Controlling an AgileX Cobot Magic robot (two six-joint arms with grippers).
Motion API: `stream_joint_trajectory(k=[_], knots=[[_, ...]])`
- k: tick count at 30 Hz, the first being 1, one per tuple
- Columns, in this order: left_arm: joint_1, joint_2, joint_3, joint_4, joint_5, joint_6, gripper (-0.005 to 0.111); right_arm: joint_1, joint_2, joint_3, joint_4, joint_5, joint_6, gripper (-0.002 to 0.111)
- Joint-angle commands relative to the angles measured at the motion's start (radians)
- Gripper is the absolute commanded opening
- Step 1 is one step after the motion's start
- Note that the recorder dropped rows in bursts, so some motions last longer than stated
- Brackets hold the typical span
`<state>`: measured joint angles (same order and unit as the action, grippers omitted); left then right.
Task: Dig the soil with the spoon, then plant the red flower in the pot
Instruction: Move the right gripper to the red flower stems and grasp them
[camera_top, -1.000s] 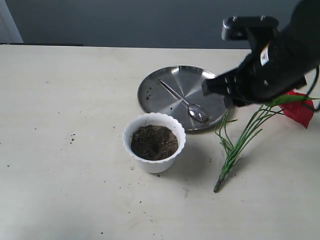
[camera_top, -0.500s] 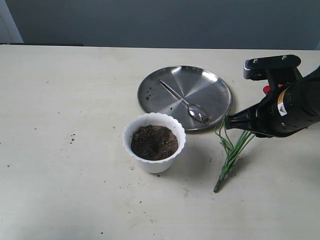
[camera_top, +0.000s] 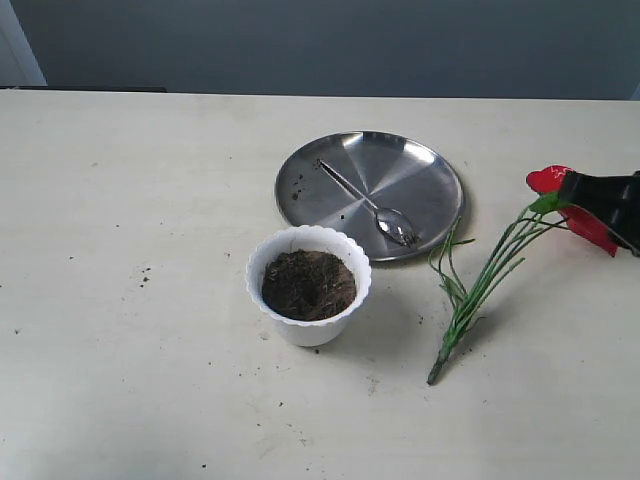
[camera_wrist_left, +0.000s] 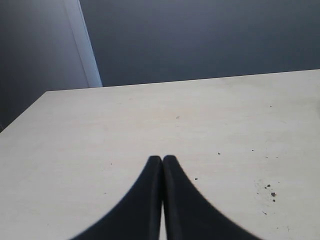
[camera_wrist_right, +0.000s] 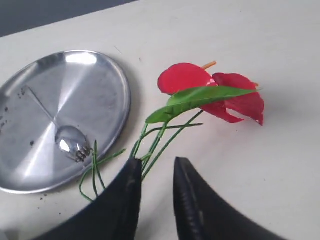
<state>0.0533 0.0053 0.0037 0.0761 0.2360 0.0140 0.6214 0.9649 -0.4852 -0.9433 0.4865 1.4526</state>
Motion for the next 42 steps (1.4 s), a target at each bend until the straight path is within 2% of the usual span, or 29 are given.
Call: stream_joint_trajectory(k=[1,4,6,11,14,20,24,34,37,40,42], knots=[[-0.006,-0.005,-0.004,-0.006,-0.004,-0.004,0.000,-0.004,0.117,0.051,-0.275,-0.135,0.440,0.040],[-0.006,-0.005,-0.004,-0.006,-0.004,-0.004,0.000,-0.004,0.259,0.039,-0.334,-0.158,0.570,0.058],[-0.006,-0.005,-0.004,-0.006,-0.004,-0.004,0.000,-0.004,0.356,0.016,-0.334,-0.153,0.615,0.063],[-0.006,-0.005,-0.004,-0.006,-0.004,-0.004,0.000,-0.004,0.522,-0.077,-0.277,-0.187,0.615,0.059],[-0.006,-0.005,-0.004,-0.006,-0.004,-0.004,0.000,-0.004,0.569,-0.140,-0.227,-0.126,0.604,0.059],[-0.006,-0.005,-0.004,-0.006,-0.004,-0.004,0.000,-0.005,0.620,-0.203,-0.052,-0.013,0.397,0.059],[-0.006,-0.005,-0.004,-0.006,-0.004,-0.004,0.000,-0.005,0.642,-0.203,0.056,-0.006,0.286,0.059],[-0.006,-0.005,-0.004,-0.006,-0.004,-0.004,0.000,-0.005,0.738,-0.287,0.009,-0.029,0.282,0.059],[-0.006,-0.005,-0.004,-0.006,-0.004,-0.004,0.000,-0.005,0.766,-0.313,-0.011,-0.031,0.282,0.049],[-0.006,-0.005,-0.004,-0.006,-0.004,-0.004,0.000,-0.005,0.773,-0.319,-0.012,-0.022,0.282,0.028],[-0.006,-0.005,-0.004,-0.006,-0.004,-0.004,0.000,-0.005,0.773,-0.319,0.011,-0.019,0.282,0.019]])
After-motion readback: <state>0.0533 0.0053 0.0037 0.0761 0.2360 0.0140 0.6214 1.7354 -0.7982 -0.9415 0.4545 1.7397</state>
